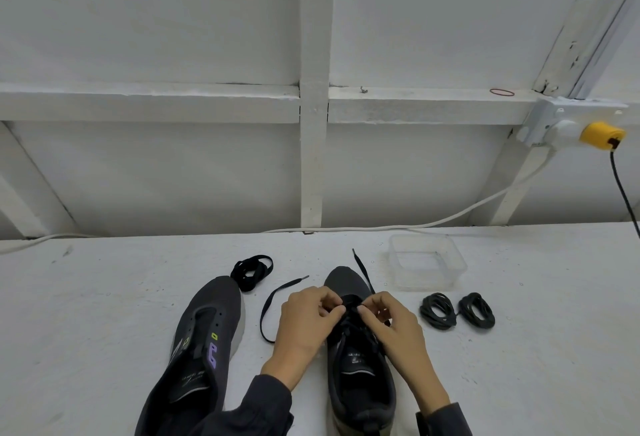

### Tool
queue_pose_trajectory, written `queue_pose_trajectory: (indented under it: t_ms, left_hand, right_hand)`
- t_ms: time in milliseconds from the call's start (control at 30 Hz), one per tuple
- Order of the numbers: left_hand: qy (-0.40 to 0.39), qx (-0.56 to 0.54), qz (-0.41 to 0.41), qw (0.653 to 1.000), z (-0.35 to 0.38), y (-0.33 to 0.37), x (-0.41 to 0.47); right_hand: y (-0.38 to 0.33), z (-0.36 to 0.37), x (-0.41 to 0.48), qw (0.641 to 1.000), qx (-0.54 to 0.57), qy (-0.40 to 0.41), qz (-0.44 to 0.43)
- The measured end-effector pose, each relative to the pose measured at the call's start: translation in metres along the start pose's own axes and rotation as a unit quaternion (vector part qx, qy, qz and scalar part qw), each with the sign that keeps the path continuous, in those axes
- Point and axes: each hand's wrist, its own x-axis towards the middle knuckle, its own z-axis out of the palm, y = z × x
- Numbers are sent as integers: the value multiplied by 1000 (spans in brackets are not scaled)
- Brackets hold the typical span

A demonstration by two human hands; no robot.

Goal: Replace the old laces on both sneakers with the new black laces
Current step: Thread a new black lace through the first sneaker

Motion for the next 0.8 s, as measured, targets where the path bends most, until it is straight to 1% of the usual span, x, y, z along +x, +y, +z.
queue_pose_trajectory:
  t_ms: [133, 233, 400, 533, 600, 667, 733, 800]
  left_hand:
    - [-13, 47, 16, 999, 0, 6, 0]
    - [-14, 54, 25, 998, 4, 4, -3]
    - [1, 25, 28, 999, 12, -1, -9]
    - [5, -7, 10, 1000, 15, -1, -11]
    - [13, -22, 4, 1000, 14, -1, -12]
    - [24, -47, 5, 999, 12, -2, -14]
    - [22, -79, 14, 997, 9, -4, -16]
    - [8, -85, 34, 996, 7, -5, -17]
  right_hand:
    - [0, -1, 1, 1000, -17, 0, -8]
    - [1, 1, 0, 1000, -21, 5, 4]
    - [0, 3, -1, 999, 5, 21, 40]
    - [0, 5, -2, 997, 30, 35, 60]
    - [0, 5, -4, 996, 59, 37, 58]
    - [0, 0, -6, 990, 121, 44, 54]
    - [1, -7, -9, 985, 163, 32, 48]
    - [1, -11, -11, 988, 149, -4, 37]
